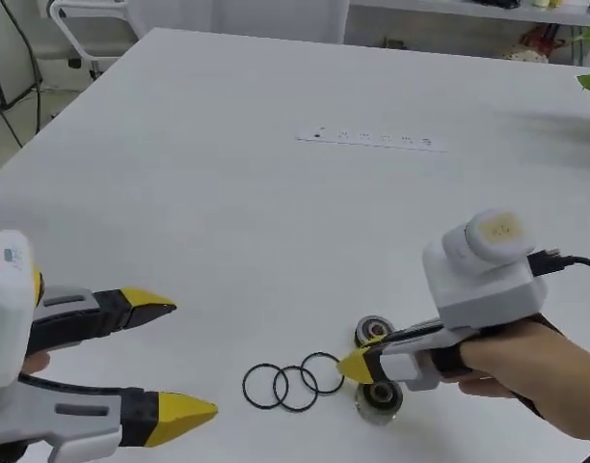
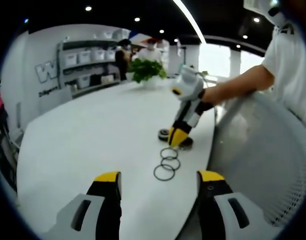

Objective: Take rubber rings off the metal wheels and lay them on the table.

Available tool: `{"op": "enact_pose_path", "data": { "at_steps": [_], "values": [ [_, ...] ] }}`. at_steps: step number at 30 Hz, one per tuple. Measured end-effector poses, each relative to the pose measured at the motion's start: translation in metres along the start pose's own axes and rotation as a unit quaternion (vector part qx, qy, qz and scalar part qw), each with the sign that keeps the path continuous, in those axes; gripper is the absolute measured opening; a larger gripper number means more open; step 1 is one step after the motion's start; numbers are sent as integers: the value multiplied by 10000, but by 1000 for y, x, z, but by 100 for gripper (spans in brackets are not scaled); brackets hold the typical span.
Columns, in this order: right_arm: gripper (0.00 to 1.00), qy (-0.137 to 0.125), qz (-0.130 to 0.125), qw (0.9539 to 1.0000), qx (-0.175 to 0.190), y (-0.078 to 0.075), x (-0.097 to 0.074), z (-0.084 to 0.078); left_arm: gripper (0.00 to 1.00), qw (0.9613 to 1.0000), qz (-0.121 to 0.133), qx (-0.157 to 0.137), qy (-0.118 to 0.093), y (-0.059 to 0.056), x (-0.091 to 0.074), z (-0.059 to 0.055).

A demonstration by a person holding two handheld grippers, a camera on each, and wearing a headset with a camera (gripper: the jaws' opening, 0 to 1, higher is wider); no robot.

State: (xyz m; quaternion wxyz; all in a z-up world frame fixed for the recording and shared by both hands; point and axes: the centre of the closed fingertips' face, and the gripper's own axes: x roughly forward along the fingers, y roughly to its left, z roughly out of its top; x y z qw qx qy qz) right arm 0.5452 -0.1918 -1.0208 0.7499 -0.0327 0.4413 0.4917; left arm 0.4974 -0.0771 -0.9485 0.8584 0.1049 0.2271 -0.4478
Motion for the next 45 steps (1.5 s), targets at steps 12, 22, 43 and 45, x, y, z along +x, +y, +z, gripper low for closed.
{"op": "enact_pose_path", "data": {
  "at_steps": [12,22,43,45],
  "values": [
    [8,-589,-120,9978,-288,-10,-27,25,61,9999,-23,57,88,2,2,2],
    [12,-1259,-86,9911,-415,-14,-57,51,60,9998,-19,137,135,6,2,8],
    [19,-1017,-511,9932,-252,-62,-69,17,56,9921,-132,1208,-318,14,32,113],
    [19,-931,-489,9942,-205,-64,-67,11,55,9884,-232,1491,-193,12,45,117]
  ]
}}
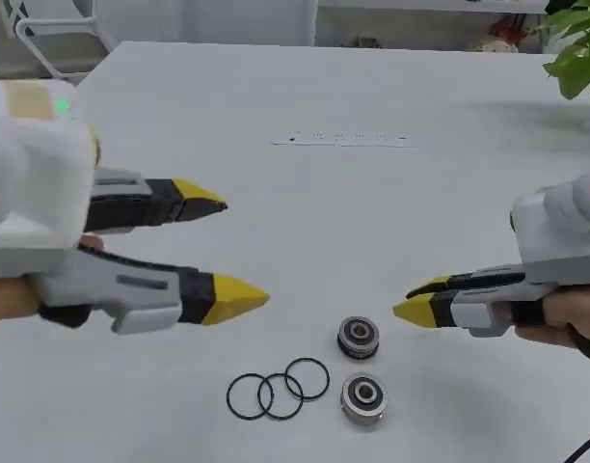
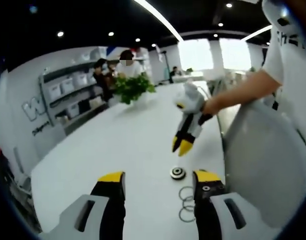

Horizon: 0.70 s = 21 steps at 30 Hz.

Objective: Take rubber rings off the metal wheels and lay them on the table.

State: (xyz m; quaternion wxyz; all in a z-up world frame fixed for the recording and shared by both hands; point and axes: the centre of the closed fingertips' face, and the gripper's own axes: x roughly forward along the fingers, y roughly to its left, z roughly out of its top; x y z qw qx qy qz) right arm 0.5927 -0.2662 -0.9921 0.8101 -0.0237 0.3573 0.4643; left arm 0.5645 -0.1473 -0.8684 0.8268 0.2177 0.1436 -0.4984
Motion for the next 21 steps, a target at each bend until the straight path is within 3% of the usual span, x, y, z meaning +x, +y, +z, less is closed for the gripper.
{"op": "enact_pose_path", "data": {
  "at_steps": [4,9,12,15,17,19,21],
  "values": [
    [19,151,-9,9999,-37,-2,2,-9,52,9996,-133,229,50,1,25,11],
    [18,174,-16,9998,-71,-1,3,-12,51,9979,-472,364,-248,-6,53,31],
    [19,195,76,9997,-129,3,6,-13,50,9974,-520,385,-313,-5,69,34],
    [19,239,168,9993,-227,8,9,-14,47,9980,-481,258,-308,-1,88,28],
    [19,259,207,9991,-264,10,11,-15,44,9989,-275,387,-42,6,98,12],
    [19,279,256,9988,-296,12,13,-16,42,9988,-261,404,-58,3,105,3],
    [19,311,292,9986,-324,14,15,-18,42,9992,-305,230,-131,-4,111,-10]
  ]
}}
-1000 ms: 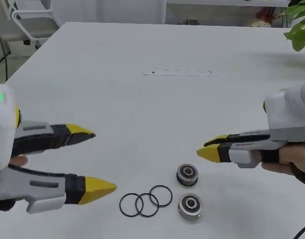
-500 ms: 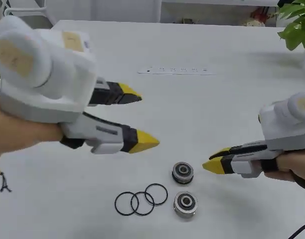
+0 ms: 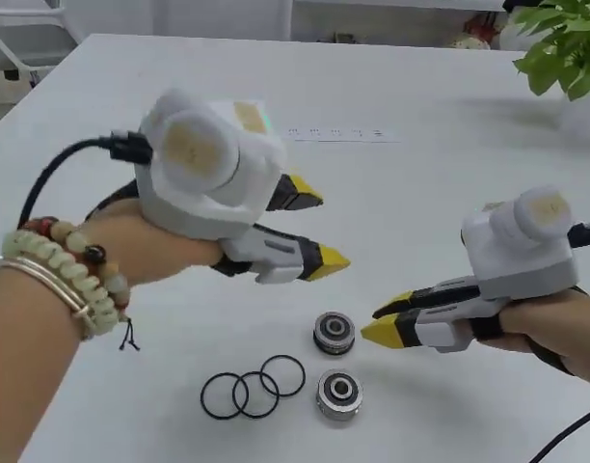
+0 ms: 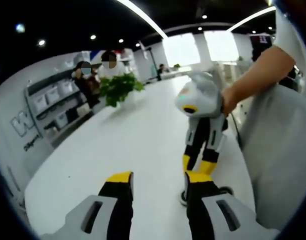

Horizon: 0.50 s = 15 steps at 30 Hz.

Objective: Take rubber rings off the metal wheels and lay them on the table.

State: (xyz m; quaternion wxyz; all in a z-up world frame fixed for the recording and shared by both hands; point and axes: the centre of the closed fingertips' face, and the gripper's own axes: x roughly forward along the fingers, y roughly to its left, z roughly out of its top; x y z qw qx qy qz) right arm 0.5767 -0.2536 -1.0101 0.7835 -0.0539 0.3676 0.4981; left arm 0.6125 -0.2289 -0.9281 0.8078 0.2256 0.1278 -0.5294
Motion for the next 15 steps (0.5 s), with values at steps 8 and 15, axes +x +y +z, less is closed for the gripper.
{"op": "enact_pose_path", "data": {
  "at_steps": [8,15],
  "values": [
    [20,237,124,9996,-101,7,13,-12,32,9990,-296,-109,314,-20,11,-50],
    [19,133,122,9997,-186,6,17,-10,27,9981,-423,-387,241,-33,20,-56]
  ]
}}
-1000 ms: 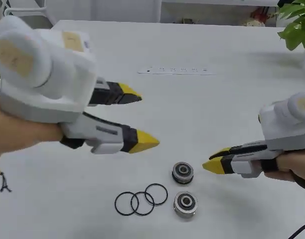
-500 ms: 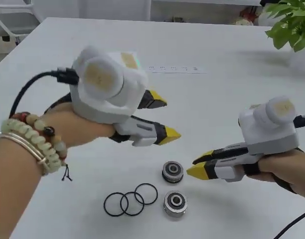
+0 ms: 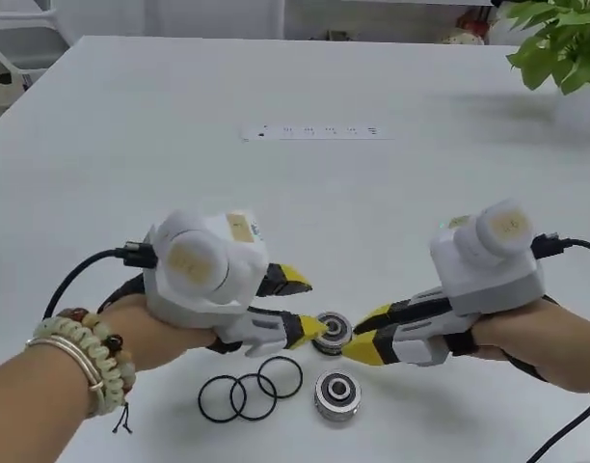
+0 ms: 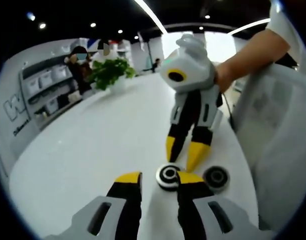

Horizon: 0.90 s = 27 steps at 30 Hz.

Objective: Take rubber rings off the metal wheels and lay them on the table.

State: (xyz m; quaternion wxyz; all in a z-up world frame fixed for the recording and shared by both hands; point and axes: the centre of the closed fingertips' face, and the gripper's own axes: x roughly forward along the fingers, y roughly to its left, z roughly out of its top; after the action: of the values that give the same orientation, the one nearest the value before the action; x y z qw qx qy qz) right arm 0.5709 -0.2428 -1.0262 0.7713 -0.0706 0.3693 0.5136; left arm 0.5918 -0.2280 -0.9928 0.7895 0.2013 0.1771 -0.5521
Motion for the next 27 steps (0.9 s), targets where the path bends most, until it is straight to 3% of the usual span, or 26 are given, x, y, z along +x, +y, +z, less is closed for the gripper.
{"op": "enact_pose_path", "data": {
  "at_steps": [9,12,18,27],
  "values": [
    [19,-2,-49,9995,-302,-1,3,1,21,9997,-184,45,165,-15,11,-7],
    [19,12,-66,9993,-366,-1,3,1,14,9996,-204,-146,143,-14,13,-6],
    [17,19,-82,9988,-483,-2,3,1,13,9997,-114,-221,88,-13,13,-6],
    [2,101,-196,9974,-686,-6,1,-1,13,9992,-46,-397,15,-12,12,-7]
  ]
}}
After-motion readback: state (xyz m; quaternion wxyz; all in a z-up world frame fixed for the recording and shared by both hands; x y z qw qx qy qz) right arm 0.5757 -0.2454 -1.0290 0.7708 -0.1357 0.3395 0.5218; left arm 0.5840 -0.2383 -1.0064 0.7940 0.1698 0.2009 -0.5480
